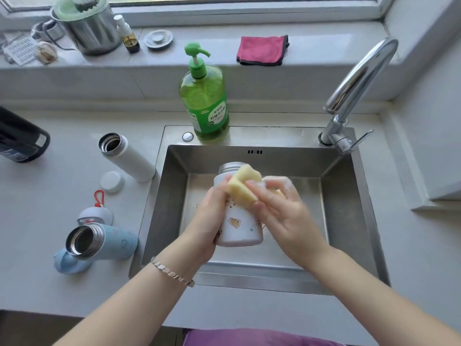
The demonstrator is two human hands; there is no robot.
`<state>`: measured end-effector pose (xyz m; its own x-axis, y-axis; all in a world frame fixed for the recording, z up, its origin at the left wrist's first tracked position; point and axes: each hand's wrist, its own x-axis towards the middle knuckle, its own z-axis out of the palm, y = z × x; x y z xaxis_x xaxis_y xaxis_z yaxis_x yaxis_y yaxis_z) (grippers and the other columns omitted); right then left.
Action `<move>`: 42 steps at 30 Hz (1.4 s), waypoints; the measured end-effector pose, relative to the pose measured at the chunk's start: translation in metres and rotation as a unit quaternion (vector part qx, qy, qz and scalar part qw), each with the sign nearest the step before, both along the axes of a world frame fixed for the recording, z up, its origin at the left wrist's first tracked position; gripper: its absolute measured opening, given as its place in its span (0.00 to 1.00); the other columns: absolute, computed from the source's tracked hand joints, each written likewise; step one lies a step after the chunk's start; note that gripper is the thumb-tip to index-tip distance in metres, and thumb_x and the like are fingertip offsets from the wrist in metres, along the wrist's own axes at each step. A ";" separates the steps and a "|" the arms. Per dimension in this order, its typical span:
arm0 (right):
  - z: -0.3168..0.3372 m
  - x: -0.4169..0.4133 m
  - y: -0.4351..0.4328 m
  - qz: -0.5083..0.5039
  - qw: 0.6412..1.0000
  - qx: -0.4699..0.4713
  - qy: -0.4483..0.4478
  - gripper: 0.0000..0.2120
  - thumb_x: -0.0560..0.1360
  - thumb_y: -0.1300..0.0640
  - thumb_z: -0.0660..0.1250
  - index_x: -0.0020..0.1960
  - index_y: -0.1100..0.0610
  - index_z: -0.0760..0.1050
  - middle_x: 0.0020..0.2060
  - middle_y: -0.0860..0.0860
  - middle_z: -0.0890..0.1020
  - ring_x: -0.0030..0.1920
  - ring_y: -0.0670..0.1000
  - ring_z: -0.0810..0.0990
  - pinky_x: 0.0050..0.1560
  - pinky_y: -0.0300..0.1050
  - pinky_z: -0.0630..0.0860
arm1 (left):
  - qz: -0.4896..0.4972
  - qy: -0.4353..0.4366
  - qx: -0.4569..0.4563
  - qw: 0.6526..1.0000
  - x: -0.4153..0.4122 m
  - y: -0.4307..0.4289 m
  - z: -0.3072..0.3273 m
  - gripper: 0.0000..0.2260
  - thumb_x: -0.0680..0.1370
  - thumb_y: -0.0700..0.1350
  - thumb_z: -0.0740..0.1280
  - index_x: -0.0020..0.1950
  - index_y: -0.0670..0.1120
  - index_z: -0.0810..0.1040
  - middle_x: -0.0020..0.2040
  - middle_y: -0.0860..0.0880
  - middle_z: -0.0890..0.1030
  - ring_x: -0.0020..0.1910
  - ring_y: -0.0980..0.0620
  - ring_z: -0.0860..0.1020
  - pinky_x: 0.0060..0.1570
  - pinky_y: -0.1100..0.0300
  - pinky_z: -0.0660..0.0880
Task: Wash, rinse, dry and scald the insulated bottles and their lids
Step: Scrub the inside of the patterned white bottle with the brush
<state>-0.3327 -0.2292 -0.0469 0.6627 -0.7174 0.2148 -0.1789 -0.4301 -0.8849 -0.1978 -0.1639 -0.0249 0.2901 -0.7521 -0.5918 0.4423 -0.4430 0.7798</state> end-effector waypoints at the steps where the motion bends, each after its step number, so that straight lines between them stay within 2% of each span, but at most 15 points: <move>1: 0.005 0.005 -0.009 -0.023 0.999 0.045 -0.016 0.15 0.76 0.45 0.59 0.63 0.40 0.70 0.53 0.41 0.69 0.54 0.34 0.70 0.54 0.33 0.70 | -0.005 0.000 -0.004 1.000 0.000 0.000 0.000 0.14 0.79 0.55 0.58 0.51 0.48 0.78 0.41 0.46 0.82 0.36 0.51 0.81 0.37 0.57 0.79; 3: 0.011 0.012 -0.008 -0.040 0.998 0.037 -0.005 0.14 0.76 0.49 0.59 0.61 0.38 0.71 0.53 0.41 0.71 0.54 0.33 0.71 0.53 0.33 0.69 | 0.004 0.011 -0.007 1.000 0.002 0.000 0.003 0.15 0.78 0.57 0.58 0.50 0.47 0.77 0.41 0.46 0.83 0.36 0.52 0.82 0.37 0.57 0.80; 6: 0.013 0.011 0.021 -0.004 0.995 -0.097 0.029 0.17 0.77 0.50 0.57 0.65 0.41 0.69 0.61 0.42 0.70 0.55 0.40 0.74 0.48 0.33 0.71 | 0.026 0.012 -0.017 0.999 0.009 -0.002 0.007 0.22 0.74 0.63 0.61 0.55 0.46 0.77 0.45 0.45 0.81 0.41 0.51 0.81 0.41 0.57 0.78; 10: 0.019 0.013 0.003 -0.055 0.998 -0.016 0.018 0.20 0.77 0.53 0.56 0.68 0.43 0.66 0.66 0.46 0.71 0.60 0.40 0.71 0.54 0.42 0.72 | 0.016 0.010 -0.031 0.999 0.007 -0.001 0.011 0.17 0.78 0.57 0.58 0.53 0.47 0.78 0.45 0.45 0.82 0.41 0.50 0.81 0.45 0.53 0.79; 12: 0.025 0.016 0.013 -0.042 0.997 -0.055 0.031 0.21 0.76 0.54 0.56 0.68 0.43 0.68 0.66 0.46 0.72 0.58 0.44 0.74 0.51 0.44 0.74 | 0.031 0.021 -0.039 0.999 0.008 -0.001 0.009 0.15 0.78 0.57 0.60 0.52 0.48 0.78 0.46 0.45 0.82 0.42 0.50 0.81 0.44 0.55 0.79; 14: 0.025 0.014 0.031 -0.021 0.993 -0.107 0.055 0.20 0.76 0.52 0.55 0.67 0.42 0.67 0.65 0.43 0.71 0.53 0.50 0.79 0.44 0.47 0.77 | 0.047 0.026 -0.032 0.998 0.010 -0.001 0.009 0.22 0.74 0.62 0.63 0.58 0.45 0.77 0.50 0.43 0.82 0.45 0.49 0.81 0.44 0.55 0.78; 18: 0.027 0.011 0.013 -0.048 0.997 0.059 0.029 0.16 0.78 0.50 0.58 0.64 0.42 0.72 0.56 0.38 0.76 0.54 0.39 0.76 0.51 0.37 0.73 | 0.034 0.037 -0.056 0.997 0.008 0.002 0.010 0.19 0.78 0.58 0.57 0.55 0.45 0.78 0.49 0.43 0.83 0.43 0.49 0.82 0.44 0.53 0.80; 21: 0.025 0.000 0.005 -0.049 0.972 0.215 0.078 0.08 0.76 0.49 0.64 0.54 0.49 0.78 0.33 0.37 0.77 0.32 0.38 0.74 0.35 0.29 0.67 | 0.048 0.036 -0.058 0.997 0.014 0.002 0.012 0.23 0.73 0.60 0.59 0.57 0.46 0.77 0.51 0.44 0.83 0.44 0.50 0.83 0.44 0.53 0.81; 23: 0.025 -0.009 0.005 -0.052 0.953 0.292 0.067 0.06 0.75 0.52 0.66 0.48 0.53 0.74 0.30 0.43 0.77 0.25 0.40 0.70 0.27 0.28 0.63 | 0.050 0.018 -0.046 0.998 0.022 0.003 0.011 0.24 0.72 0.61 0.60 0.59 0.46 0.75 0.49 0.45 0.83 0.43 0.50 0.83 0.43 0.53 0.81; 25: 0.033 -0.013 0.002 -0.051 0.949 0.310 0.035 0.08 0.76 0.54 0.64 0.53 0.52 0.68 0.34 0.49 0.79 0.25 0.41 0.71 0.25 0.28 0.64 | 0.045 -0.014 -0.032 0.998 0.025 0.005 0.009 0.20 0.75 0.61 0.62 0.57 0.47 0.75 0.48 0.45 0.83 0.43 0.50 0.83 0.43 0.51 0.81; 29: 0.036 -0.008 0.008 -0.074 0.968 0.238 0.019 0.04 0.78 0.53 0.60 0.46 0.49 0.72 0.42 0.49 0.75 0.34 0.41 0.74 0.27 0.30 0.68 | 0.049 -0.032 -0.019 0.998 0.015 0.011 0.006 0.13 0.77 0.56 0.62 0.51 0.48 0.78 0.45 0.46 0.83 0.42 0.50 0.82 0.49 0.47 0.78; 34: 0.026 0.012 0.026 -0.098 0.988 0.122 -0.012 0.05 0.76 0.51 0.60 0.46 0.42 0.74 0.40 0.43 0.73 0.42 0.42 0.74 0.44 0.33 0.70 | 0.051 -0.038 -0.038 0.997 0.002 0.009 0.005 0.42 0.61 0.66 0.72 0.65 0.41 0.70 0.58 0.37 0.79 0.55 0.39 0.79 0.56 0.41 0.76; 37: 0.022 0.022 0.013 -0.170 0.972 0.156 -0.043 0.09 0.77 0.55 0.63 0.45 0.40 0.75 0.37 0.46 0.73 0.40 0.44 0.75 0.45 0.45 0.74 | 0.042 -0.016 -0.041 0.998 -0.006 0.010 0.005 0.45 0.59 0.65 0.75 0.66 0.41 0.68 0.58 0.36 0.78 0.56 0.37 0.78 0.55 0.38 0.75; 38: 0.023 0.023 0.015 -0.167 0.970 0.168 -0.045 0.10 0.77 0.56 0.64 0.45 0.41 0.76 0.38 0.48 0.73 0.41 0.44 0.75 0.45 0.44 0.75 | 0.048 -0.008 -0.046 0.998 -0.006 0.009 0.005 0.42 0.61 0.63 0.74 0.66 0.40 0.68 0.58 0.36 0.79 0.55 0.38 0.79 0.55 0.40 0.76; 42: 0.032 0.019 0.032 -0.117 0.985 0.119 -0.038 0.07 0.75 0.56 0.65 0.42 0.43 0.75 0.42 0.51 0.73 0.43 0.38 0.73 0.45 0.25 0.68 | 0.076 -0.006 -0.073 0.994 -0.002 0.008 0.003 0.38 0.64 0.60 0.70 0.66 0.39 0.68 0.55 0.38 0.79 0.52 0.41 0.79 0.50 0.49 0.79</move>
<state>-0.3139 -0.1971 -0.0145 0.4618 -0.8846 0.0653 -0.1774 -0.1642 -0.9703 -0.2002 -0.1556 -0.0221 0.4128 -0.7772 -0.4750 0.4863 -0.2529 0.8364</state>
